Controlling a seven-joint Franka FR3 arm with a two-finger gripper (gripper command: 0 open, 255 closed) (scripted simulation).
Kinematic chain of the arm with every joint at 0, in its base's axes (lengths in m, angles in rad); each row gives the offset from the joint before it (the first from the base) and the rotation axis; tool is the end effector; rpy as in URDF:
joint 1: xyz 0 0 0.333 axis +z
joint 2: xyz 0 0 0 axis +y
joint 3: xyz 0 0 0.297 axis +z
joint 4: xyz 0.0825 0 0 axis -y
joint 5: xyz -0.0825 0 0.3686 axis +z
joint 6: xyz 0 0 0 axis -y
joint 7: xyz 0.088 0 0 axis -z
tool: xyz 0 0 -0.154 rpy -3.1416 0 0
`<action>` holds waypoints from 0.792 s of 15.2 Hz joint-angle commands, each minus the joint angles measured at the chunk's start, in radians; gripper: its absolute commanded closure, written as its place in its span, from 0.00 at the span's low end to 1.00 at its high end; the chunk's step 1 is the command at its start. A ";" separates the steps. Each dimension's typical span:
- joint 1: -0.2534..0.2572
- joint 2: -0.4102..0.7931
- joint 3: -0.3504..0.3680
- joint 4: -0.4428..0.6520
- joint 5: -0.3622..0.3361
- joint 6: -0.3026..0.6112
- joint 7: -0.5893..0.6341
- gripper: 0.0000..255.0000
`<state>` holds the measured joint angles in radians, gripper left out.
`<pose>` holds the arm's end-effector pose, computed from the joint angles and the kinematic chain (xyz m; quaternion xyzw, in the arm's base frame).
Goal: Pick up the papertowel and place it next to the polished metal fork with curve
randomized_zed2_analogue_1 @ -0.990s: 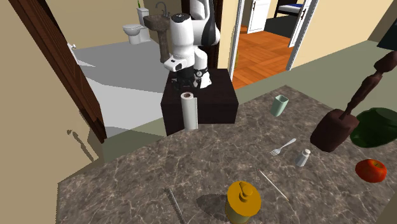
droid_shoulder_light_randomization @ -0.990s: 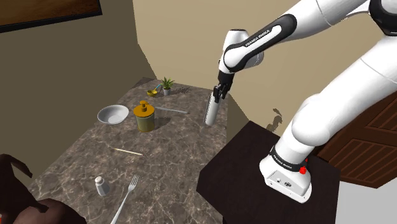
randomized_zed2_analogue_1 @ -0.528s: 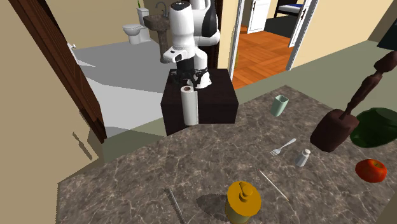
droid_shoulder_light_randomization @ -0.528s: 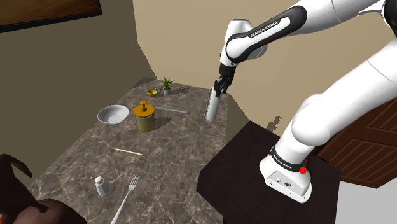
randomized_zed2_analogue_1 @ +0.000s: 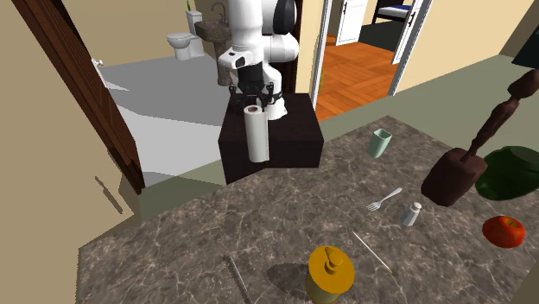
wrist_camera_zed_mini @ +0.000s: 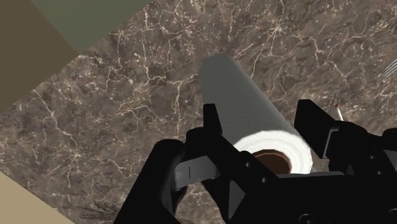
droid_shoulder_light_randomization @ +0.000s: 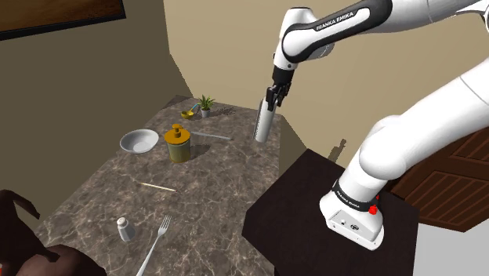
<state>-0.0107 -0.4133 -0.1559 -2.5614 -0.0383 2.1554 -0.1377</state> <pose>0.3941 -0.0653 0.3508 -0.9999 -0.0025 -0.0039 0.0148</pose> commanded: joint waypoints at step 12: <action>0.034 -0.060 0.066 0.082 0.026 -0.142 0.081 1.00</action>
<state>0.0130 -0.4720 -0.1070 -2.4778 -0.0204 2.0130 -0.0801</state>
